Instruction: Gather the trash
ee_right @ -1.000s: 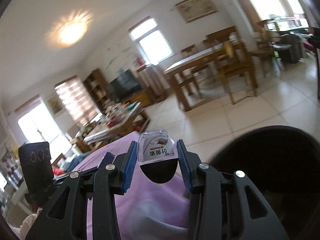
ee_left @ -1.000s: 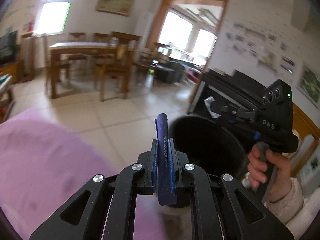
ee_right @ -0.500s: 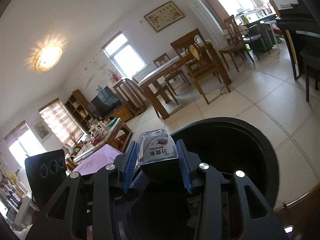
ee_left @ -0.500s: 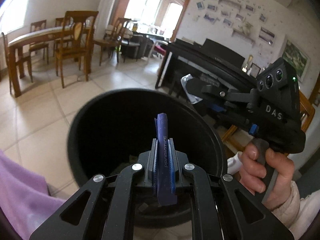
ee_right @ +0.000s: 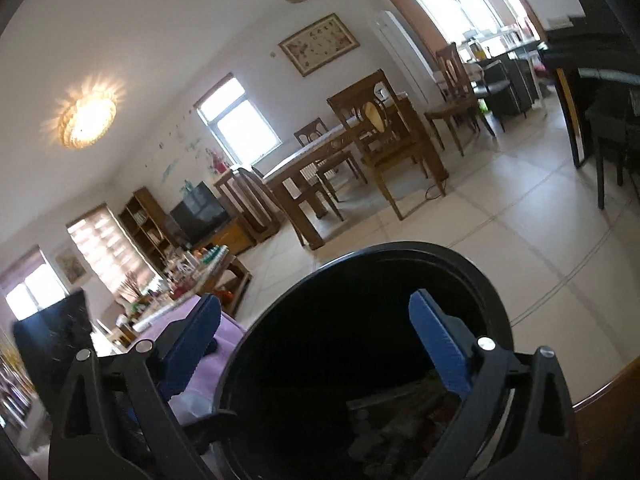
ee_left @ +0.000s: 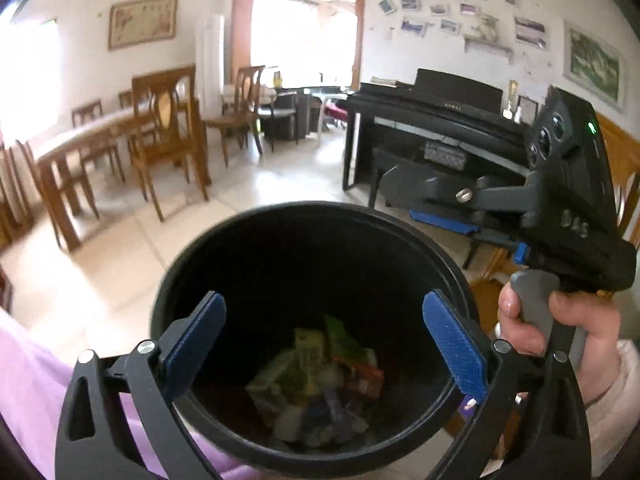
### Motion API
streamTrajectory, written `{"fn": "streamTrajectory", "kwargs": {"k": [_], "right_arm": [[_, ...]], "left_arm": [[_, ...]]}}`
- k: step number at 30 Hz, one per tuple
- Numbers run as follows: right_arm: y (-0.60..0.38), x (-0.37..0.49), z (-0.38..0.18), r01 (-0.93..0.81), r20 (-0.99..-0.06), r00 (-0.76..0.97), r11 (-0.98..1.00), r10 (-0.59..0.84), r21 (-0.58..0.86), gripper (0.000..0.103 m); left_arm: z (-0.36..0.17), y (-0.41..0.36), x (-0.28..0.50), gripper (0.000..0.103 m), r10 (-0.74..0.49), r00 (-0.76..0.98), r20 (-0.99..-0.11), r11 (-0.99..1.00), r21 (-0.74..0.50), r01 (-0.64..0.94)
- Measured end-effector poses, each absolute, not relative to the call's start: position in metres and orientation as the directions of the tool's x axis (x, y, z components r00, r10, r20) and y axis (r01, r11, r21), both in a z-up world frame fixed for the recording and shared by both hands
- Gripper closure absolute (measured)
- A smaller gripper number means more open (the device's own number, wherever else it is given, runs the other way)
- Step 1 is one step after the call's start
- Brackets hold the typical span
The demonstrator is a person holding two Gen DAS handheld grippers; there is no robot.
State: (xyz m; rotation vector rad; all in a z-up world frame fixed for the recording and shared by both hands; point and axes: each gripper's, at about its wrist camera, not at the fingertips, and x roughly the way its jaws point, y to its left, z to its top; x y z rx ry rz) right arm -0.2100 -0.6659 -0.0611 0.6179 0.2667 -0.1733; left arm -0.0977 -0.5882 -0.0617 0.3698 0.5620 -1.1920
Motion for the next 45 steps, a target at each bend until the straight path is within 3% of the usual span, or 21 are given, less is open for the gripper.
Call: {"fn": "streamTrajectory", "kwargs": {"k": [7,23,34,45], "right_arm": [[-0.663,-0.210,-0.060,0.254,-0.316,0.945,0.806,-0.088,0.535,0.007],[-0.625,-0.186,-0.041,0.226,-0.355,0.934,0.833,-0.038,0.506,0.005],[-0.527,-0.117,-0.024,0.095,-0.403,0.908,0.884,0.112,0.458,0.005],[-0.362,-0.026,-0.014,-0.150,-0.436,0.842,0.914,0.318,0.377,0.005]], "left_arm": [[-0.048,-0.576,-0.112,0.005,-0.769,0.281,-0.575,0.324,0.029,0.946],[-0.009,-0.504,-0.101,0.005,-0.820,0.277,-0.501,0.361,-0.076,0.930],[0.009,-0.362,-0.056,0.005,-0.750,0.468,-0.467,0.586,-0.141,0.798],[0.018,-0.161,-0.018,0.005,-0.490,0.769,-0.411,0.866,-0.126,0.484]]}}
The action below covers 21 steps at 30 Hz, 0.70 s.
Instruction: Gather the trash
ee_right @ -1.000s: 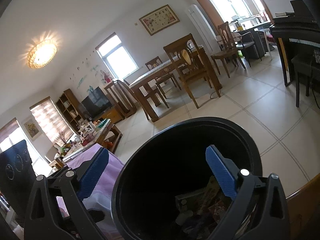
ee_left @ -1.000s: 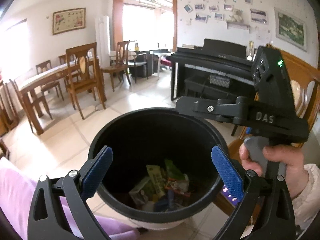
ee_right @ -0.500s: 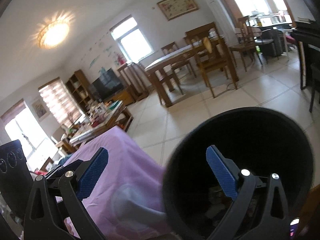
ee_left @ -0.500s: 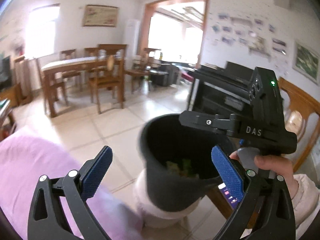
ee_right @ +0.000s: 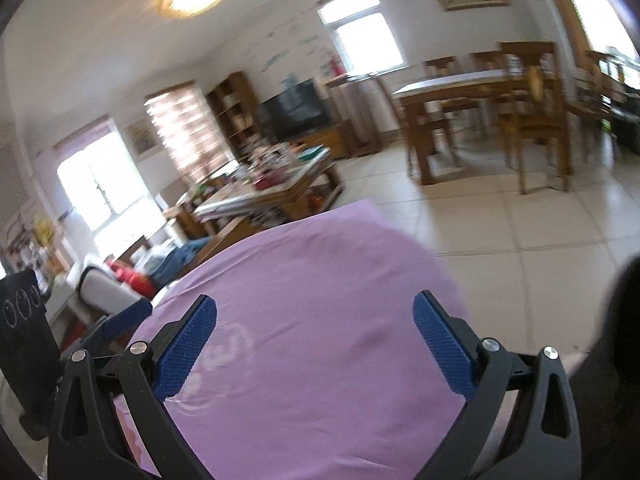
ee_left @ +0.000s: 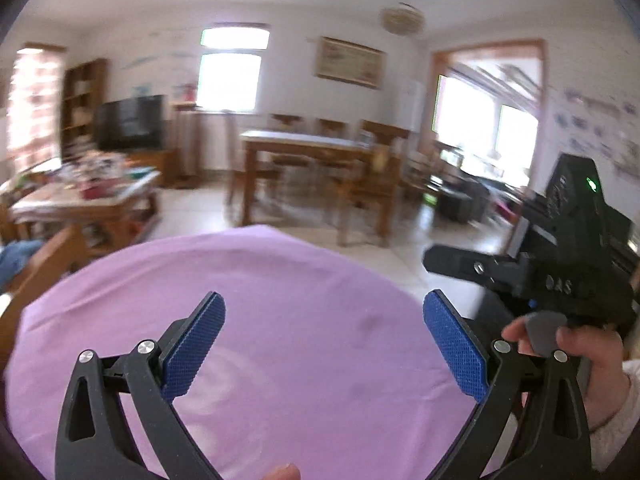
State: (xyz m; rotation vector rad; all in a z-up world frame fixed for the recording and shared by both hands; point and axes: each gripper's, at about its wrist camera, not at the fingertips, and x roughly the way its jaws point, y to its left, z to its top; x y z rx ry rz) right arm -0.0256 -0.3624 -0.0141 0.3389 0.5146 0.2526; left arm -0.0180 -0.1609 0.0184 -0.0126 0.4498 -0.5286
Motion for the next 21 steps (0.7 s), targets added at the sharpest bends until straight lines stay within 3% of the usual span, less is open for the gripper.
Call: {"fn": "streamTrajectory", "kwargs": {"k": [8,21], "right_arm": [[-0.270,0.010,-0.013,-0.260,-0.418,0.833,0.923,0.363,0.284,0.005],[-0.239,0.001,-0.012,-0.201,-0.239,0.947,0.976,0.214,0.080,0.005]], "left_arm": [[0.017,-0.061,0.007,0.005,-0.208,0.884,-0.418,0.978,-0.104,0.181],[0.012,-0.027,0.033,0.005,-0.086,0.886,-0.456,0.993,-0.116,0.037]]}}
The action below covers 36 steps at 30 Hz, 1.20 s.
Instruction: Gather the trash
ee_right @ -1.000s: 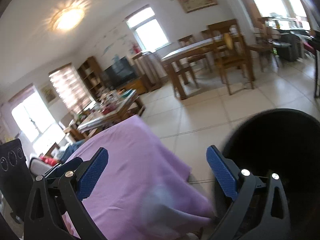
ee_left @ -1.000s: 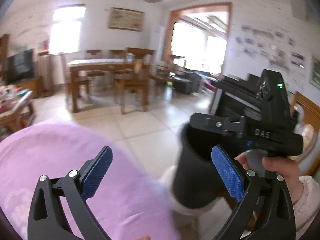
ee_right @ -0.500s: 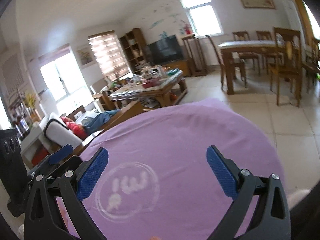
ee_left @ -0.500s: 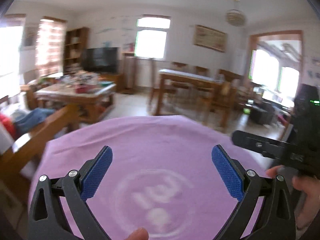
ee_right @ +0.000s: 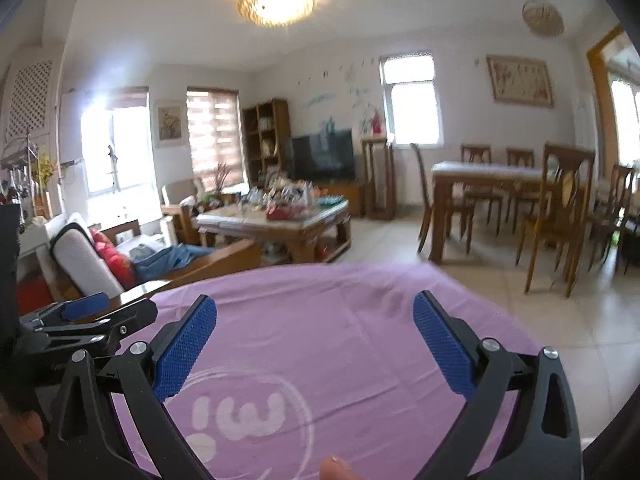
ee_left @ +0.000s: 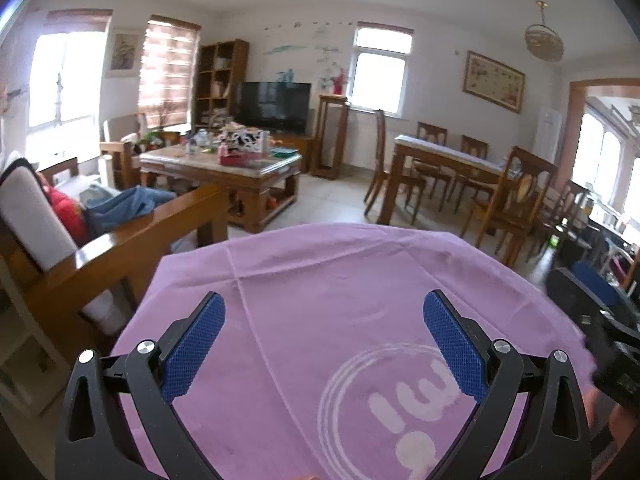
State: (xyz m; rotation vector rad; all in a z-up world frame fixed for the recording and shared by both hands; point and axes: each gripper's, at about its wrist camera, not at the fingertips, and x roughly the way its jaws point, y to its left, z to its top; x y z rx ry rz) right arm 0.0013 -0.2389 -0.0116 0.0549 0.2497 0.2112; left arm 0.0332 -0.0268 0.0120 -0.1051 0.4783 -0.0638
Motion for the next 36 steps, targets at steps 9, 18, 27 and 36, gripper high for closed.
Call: {"fn": "streamTrajectory", "kwargs": {"k": [9,18,27,36], "right_arm": [[-0.256,0.005,-0.007,-0.189,-0.223,0.950,0.971,0.218,0.144,0.005],[-0.262,0.005,-0.011,-0.178,-0.218,0.951,0.964,0.220,0.197,0.005],[-0.269,0.004,-0.015,-0.165,-0.210,0.954,0.959,0.215,0.231,0.005],[-0.271,0.006,-0.016,-0.157,-0.206,0.956,0.958,0.208,0.238,0.005]], "left_arm": [[0.007,-0.038,0.037,0.005,-0.075,0.868,-0.491,0.991,-0.132,0.011],[0.005,-0.049,0.030,0.005,-0.070,0.873,-0.482,0.993,-0.115,0.016],[0.006,-0.055,0.030,0.005,-0.029,0.884,-0.466,0.999,-0.052,0.005],[0.008,-0.061,0.024,0.005,-0.017,0.892,-0.453,0.999,-0.036,0.001]]}}
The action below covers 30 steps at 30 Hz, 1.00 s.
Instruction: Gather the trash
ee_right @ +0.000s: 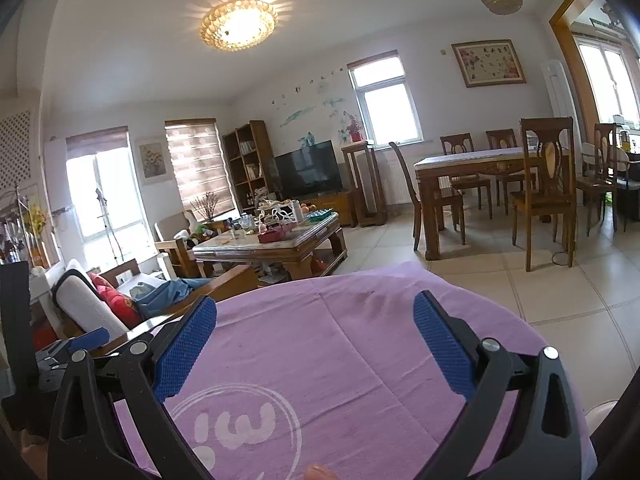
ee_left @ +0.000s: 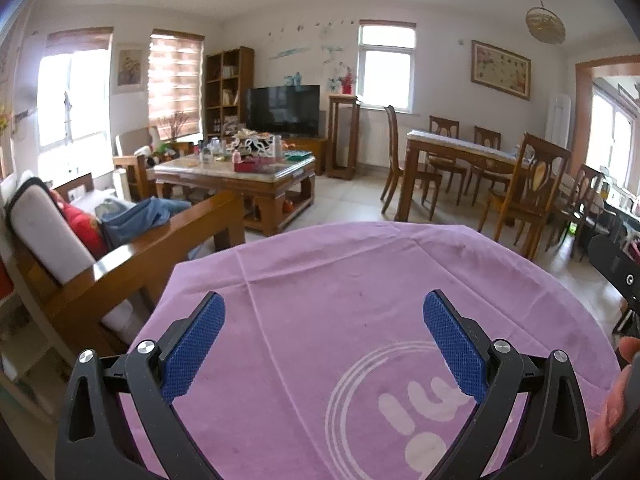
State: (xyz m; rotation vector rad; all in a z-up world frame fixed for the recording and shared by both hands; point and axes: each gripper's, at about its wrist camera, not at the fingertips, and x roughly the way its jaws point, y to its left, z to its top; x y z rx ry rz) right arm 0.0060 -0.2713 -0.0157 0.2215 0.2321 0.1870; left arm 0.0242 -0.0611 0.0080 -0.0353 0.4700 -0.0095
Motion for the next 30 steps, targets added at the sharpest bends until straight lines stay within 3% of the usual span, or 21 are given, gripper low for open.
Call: {"fn": "streamTrajectory", "kwargs": {"k": [30], "right_arm": [[-0.2699,0.0062,-0.0135,-0.151,-0.211,0.956,0.959,0.204,0.241,0.005]], "left_arm": [[0.0099,-0.0545,0.0273,0.005,-0.021,0.899,-0.437,0.999,-0.031,0.008]]}}
